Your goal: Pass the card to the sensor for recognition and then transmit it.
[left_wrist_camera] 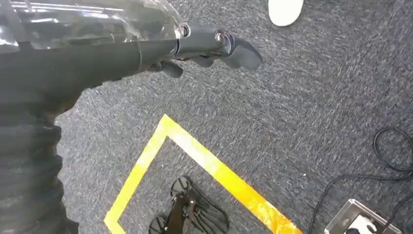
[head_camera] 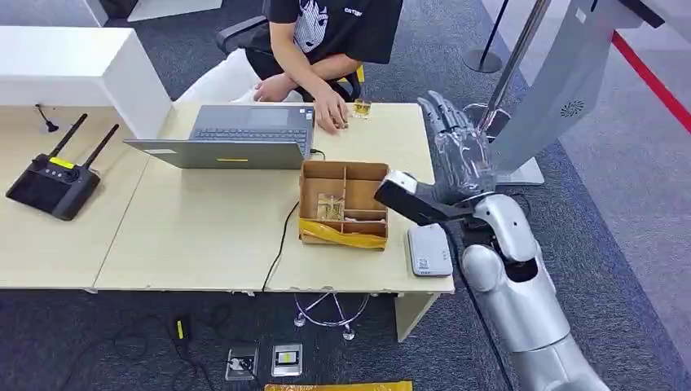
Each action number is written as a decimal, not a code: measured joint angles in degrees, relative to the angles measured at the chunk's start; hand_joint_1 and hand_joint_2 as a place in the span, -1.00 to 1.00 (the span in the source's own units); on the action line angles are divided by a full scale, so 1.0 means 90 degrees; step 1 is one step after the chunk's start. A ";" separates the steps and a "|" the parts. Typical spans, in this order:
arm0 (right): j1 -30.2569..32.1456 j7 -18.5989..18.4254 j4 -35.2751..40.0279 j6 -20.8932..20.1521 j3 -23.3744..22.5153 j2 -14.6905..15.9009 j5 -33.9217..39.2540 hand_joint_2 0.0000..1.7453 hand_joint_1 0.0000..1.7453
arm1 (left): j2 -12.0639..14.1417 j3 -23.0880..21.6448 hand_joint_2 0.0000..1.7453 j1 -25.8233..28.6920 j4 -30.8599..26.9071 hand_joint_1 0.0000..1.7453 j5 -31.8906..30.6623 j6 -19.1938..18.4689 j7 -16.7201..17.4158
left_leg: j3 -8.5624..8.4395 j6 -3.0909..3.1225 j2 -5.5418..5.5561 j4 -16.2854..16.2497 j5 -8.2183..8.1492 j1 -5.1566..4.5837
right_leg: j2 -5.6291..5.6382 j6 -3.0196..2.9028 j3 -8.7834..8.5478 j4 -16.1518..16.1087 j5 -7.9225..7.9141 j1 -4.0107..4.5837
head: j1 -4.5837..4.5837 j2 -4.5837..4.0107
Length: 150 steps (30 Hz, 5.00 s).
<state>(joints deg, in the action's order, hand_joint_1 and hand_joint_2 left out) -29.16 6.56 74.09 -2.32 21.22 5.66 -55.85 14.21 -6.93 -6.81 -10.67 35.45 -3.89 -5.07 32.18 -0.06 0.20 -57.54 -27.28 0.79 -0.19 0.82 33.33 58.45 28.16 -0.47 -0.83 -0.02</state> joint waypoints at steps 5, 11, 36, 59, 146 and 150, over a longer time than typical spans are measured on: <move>-0.0241 0.0167 -0.0775 0.0182 0.0138 -0.0116 -0.0119 1.00 -1.00 | 0.0000 0.0000 1.00 -0.0020 0.0000 -1.00 0.0002 -0.0036 0.0089 | -0.0001 0.0001 0.0002 -0.0001 0.0002 0.0000 | -0.0005 0.0000 -0.0001 0.0000 0.0000 0.0000 | 0.0000 0.0000; -0.0278 0.0187 -0.1294 0.0250 0.0175 -0.0119 -0.0121 1.00 -1.00 | 0.0022 0.0000 1.00 -0.0017 0.0000 -1.00 0.0073 -0.0034 0.0187 | 0.0003 0.0002 0.0009 -0.0001 0.0002 -0.0001 | -0.0008 0.0000 0.0000 0.0000 0.0000 -0.0001 | 0.0000 0.0000; -0.0317 0.0150 -0.2066 0.0114 0.0272 -0.0236 0.0017 1.00 -1.00 | 0.0039 0.0000 1.00 -0.0013 0.0000 -1.00 0.0180 -0.0058 0.0226 | 0.0001 0.0002 0.0008 -0.0001 0.0002 -0.0001 | -0.0008 -0.0001 0.0000 0.0000 0.0001 0.0000 | 0.0000 0.0000; 0.0268 -0.0265 -0.1000 -0.0175 0.0279 -0.0233 0.0462 1.00 -1.00 | 0.0039 -0.0002 1.00 -0.0009 0.0000 -1.00 0.0238 -0.0087 0.0228 | -0.0002 0.0002 0.0004 -0.0001 0.0002 -0.0001 | -0.0001 -0.0001 0.0001 0.0000 0.0001 0.0000 | 0.0000 0.0000; -0.0397 0.0070 -0.3880 0.1190 0.0971 -0.0830 -0.0119 1.00 -1.00 | 0.0039 -0.0005 1.00 -0.0002 0.0000 -1.00 0.0486 0.0051 0.0233 | 0.0000 0.0001 0.0004 -0.0001 0.0001 -0.0001 | -0.0001 -0.0002 0.0001 0.0000 0.0001 0.0000 | 0.0000 0.0000; -0.0398 0.0075 -0.3866 0.1178 0.0971 -0.0833 -0.0119 1.00 -1.00 | 0.0039 -0.0005 1.00 -0.0001 0.0000 -1.00 0.0486 0.0051 0.0233 | 0.0000 0.0002 0.0005 -0.0001 0.0001 -0.0001 | -0.0001 -0.0002 0.0001 0.0000 0.0001 0.0000 | 0.0000 0.0000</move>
<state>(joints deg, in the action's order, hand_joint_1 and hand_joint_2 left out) -32.74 7.23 39.30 8.28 29.97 -1.84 -56.92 14.56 -6.97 -6.82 -10.67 39.82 -3.43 -2.97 32.18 -0.04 0.24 -57.54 -27.27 0.78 -0.20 0.80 33.34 58.45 28.18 -0.47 -0.83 -0.02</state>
